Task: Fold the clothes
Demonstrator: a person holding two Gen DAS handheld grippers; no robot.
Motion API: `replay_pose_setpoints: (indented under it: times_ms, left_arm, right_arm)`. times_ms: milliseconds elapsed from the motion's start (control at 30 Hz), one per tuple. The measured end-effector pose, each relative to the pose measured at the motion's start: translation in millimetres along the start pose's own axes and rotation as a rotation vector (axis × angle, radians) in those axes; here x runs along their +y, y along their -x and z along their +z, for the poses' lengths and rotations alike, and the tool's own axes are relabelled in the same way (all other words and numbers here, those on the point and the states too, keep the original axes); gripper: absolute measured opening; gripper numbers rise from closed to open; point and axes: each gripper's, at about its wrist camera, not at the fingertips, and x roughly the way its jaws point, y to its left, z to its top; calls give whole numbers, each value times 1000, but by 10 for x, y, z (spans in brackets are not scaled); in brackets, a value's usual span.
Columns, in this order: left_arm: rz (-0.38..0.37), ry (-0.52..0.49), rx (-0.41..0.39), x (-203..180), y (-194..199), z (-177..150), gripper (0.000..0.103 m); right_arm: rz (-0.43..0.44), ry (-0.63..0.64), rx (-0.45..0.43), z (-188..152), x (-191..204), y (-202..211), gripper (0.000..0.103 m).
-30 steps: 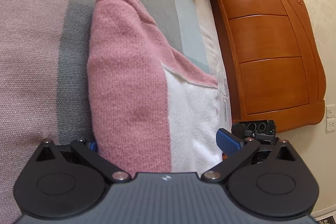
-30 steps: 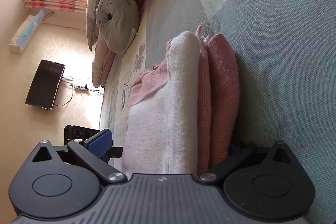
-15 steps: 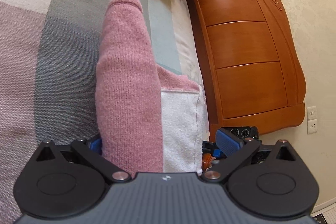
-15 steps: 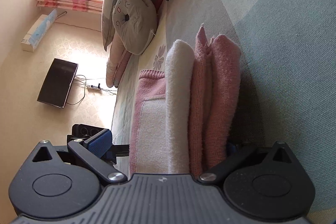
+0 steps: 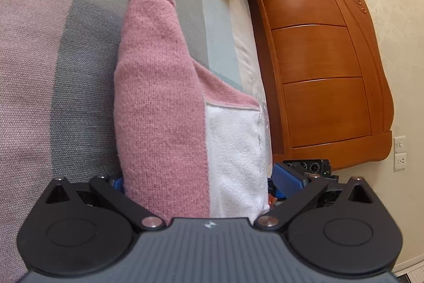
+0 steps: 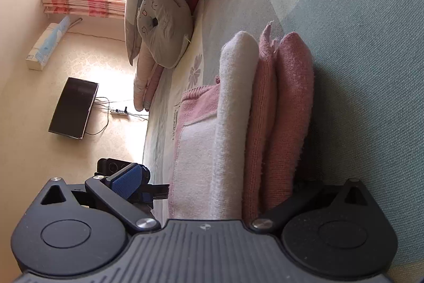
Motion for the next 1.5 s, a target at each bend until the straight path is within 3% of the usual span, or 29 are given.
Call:
replay_pose_setpoints:
  times_ms: [533, 800, 967, 1167, 1367, 1500]
  left_arm:
    - [-79, -69, 27, -487, -424, 198, 101]
    - [-122, -127, 110, -784, -959, 403, 101]
    - [-177, -135, 152, -659, -719, 215, 101]
    - [-195, -152, 189, -768, -1248, 207, 101]
    - [-100, -183, 230, -701, -1553, 113, 100]
    - [-4, -319, 205, -785, -1304, 107, 100]
  right_arm:
    - [-37, 78, -70, 246, 271, 481, 103]
    - [-111, 88, -149, 697, 131, 1109, 103]
    - [-158, 79, -221, 1025, -39, 1591, 103]
    - [-227, 58, -297, 1397, -292, 2090, 103]
    - [-322, 14, -332, 1535, -626, 2252, 103]
    - [-431, 45, -393, 1429, -628, 2373, 103]
